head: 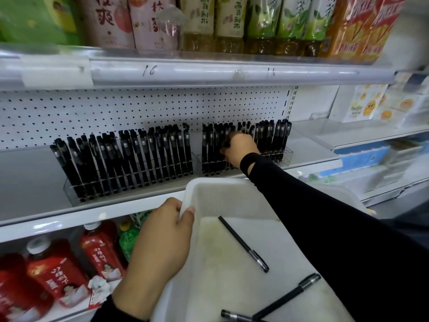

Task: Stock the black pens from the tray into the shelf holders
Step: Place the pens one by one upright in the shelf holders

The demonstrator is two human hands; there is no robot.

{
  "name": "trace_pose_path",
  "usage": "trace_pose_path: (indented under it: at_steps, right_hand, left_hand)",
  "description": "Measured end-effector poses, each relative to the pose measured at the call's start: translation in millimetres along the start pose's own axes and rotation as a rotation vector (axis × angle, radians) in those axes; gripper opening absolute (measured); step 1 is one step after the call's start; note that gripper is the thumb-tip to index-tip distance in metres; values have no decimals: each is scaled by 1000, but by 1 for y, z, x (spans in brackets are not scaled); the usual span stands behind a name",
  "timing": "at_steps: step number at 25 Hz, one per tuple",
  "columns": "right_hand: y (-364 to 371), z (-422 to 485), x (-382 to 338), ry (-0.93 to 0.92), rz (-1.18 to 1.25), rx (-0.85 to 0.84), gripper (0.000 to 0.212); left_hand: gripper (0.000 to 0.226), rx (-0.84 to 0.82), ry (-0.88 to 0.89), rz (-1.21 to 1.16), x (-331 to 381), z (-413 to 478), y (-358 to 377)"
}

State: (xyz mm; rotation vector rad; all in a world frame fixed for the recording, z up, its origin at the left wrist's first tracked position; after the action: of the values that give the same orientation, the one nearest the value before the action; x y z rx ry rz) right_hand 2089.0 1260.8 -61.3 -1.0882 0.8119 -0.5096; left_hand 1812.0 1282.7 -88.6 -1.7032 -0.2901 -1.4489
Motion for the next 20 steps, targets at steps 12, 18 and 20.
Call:
trace_pose_path:
  at_steps: [12, 18, 20]
  right_hand:
    - [-2, -4, 3, 73, -115, -34, 28]
    - [-29, -22, 17, 16, -70, -16, 22]
    - [-43, -40, 18, -59, -79, 30, 19]
  left_hand:
    - [24, 4, 10, 8, -1, 1, 0]
    - [24, 3, 21, 7, -2, 1, -1]
    - [26, 1, 26, 25, -1, 3, -1]
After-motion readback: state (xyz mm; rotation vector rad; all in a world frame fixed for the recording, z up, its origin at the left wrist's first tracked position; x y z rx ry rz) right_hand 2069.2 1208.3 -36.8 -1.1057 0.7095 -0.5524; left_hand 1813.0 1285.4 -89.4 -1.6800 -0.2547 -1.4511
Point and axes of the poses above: each hand's wrist, its own z-axis towards the middle knuckle, its own y-axis out of the palm, x = y × z, the point moved 5 cm from there along z, towards the middle knuckle, and after that the axes turned 11 degrees about -z, right-handed, at the moved point
